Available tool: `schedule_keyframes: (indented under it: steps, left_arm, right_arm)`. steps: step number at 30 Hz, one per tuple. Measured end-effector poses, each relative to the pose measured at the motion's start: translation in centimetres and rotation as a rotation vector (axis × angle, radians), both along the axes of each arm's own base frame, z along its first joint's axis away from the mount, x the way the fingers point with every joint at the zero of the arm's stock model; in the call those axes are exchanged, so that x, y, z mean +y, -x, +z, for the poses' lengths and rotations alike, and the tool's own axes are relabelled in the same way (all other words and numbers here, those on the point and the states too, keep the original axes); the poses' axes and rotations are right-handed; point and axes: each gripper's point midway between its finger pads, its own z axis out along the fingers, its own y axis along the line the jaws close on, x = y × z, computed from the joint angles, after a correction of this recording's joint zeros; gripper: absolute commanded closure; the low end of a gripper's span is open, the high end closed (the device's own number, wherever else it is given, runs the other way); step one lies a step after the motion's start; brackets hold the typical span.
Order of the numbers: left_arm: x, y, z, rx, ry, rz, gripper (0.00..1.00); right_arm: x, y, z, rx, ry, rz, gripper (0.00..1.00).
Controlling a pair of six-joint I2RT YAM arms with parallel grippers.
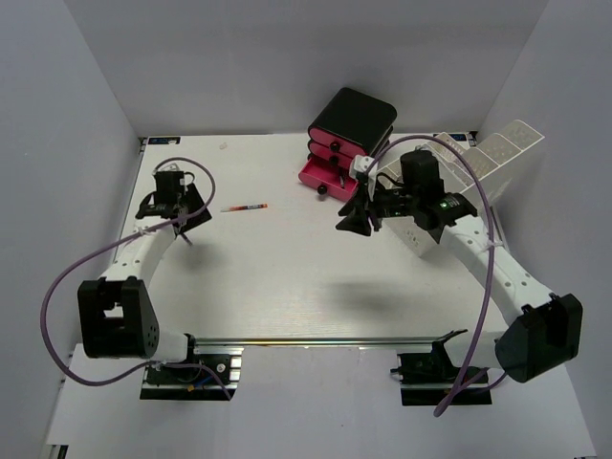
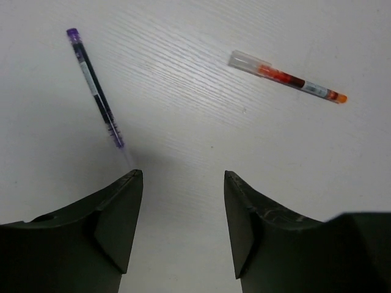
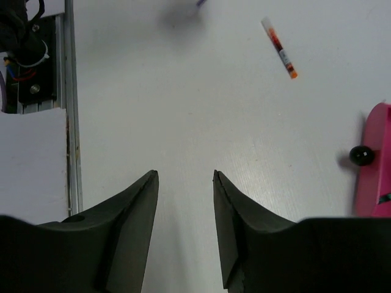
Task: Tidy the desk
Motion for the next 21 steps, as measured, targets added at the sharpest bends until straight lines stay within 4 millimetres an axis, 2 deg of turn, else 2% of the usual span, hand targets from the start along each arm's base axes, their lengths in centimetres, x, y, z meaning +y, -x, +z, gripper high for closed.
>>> schedule_keyframes:
  steps: [1,4,5,8,10,12,15,16,21]
  left_arm:
    - [0.6,-0.3,0.0,0.011,0.004,0.016,0.34]
    - [2.3,-0.9,0.1,0.043,0.019,0.061,0.34]
    - [2.9,-1.1,-0.1,0.055,0.024,0.077,0.34]
    - [4.7,-1.7,-0.7,0.096,0.043,0.121,0.43]
    - [5.6,-2.2,-1.4,0.131,0.059,0.141,0.54]
    - [6.1,-2.8,-2.2,0.161,0.084,0.147,0.57]
    - [6.0,-2.8,-3.4,0.207,0.110,0.139,0.53]
    - [5.8,-2.5,-3.7,0.222,0.117,0.132,0.46]
    - [5.3,-0.6,-4.4,0.269,0.122,0.120,0.40]
  right_arm:
    - [-0.1,0.1,0.6,-0.014,-0.013,0.002,0.55]
    - [-0.5,0.2,1.9,-0.046,-0.049,0.011,0.66]
    - [-0.6,0.3,2.2,-0.048,-0.057,0.013,0.73]
    - [-0.6,0.5,2.3,-0.041,-0.072,0.020,0.83]
    - [-0.8,0.6,2.1,-0.029,-0.076,0.019,0.83]
    - [-1.1,0.7,1.8,-0.020,-0.080,0.016,0.84]
    - [-1.4,0.6,1.7,-0.020,-0.083,0.004,0.83]
    - [-1.5,0.5,1.8,-0.023,-0.086,0.000,0.83]
    - [-1.6,0.3,2.0,-0.026,-0.092,-0.005,0.82]
